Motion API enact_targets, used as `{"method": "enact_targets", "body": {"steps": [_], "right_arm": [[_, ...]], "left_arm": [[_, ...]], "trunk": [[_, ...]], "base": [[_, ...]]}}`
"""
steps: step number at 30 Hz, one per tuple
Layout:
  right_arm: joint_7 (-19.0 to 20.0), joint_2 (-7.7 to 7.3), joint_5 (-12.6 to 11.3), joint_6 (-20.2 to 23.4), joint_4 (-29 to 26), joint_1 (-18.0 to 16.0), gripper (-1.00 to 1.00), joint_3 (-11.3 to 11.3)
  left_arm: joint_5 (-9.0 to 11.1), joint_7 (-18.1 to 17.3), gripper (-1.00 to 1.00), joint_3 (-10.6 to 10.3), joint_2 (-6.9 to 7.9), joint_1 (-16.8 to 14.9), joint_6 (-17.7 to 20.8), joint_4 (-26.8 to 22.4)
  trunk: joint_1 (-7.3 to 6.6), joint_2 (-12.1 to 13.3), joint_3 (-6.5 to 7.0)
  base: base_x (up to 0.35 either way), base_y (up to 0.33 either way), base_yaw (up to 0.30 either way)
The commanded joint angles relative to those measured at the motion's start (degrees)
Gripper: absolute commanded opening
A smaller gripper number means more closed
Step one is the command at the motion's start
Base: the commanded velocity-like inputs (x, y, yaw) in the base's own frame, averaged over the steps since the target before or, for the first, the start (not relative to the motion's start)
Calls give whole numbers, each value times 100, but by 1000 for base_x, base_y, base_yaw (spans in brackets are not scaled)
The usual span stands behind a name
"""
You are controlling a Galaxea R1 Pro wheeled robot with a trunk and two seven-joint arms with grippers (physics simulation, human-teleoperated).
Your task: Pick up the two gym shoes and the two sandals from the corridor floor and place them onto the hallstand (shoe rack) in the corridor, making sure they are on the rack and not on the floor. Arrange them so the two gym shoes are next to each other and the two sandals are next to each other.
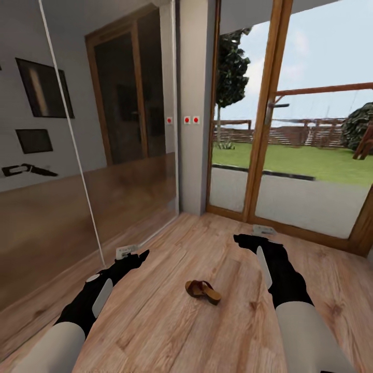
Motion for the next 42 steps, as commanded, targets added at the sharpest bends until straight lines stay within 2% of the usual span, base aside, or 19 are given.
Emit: {"method": "enact_targets", "body": {"steps": [1,10,26,42], "right_arm": [[8,4,27,29,-8,-2,100,-11],[8,4,27,29,-8,-2,100,-11],[10,4,20,29,-8,-2,100,-11],[8,4,20,29,-8,0,100,-11]], "left_arm": [[60,-33,100,17,-3,-4,59,-5],[60,-32,100,18,-3,-4,59,-5],[60,-27,100,16,-3,-4,59,-6],[60,-28,100,14,-3,-4,59,-6]], "trunk": [[-1,-3,-3],[-1,-3,28],[-1,-3,84],[-1,-3,139]], "base": [[15,-223,278],[4,-196,278],[0,-24,278],[0,-320,277]]}}
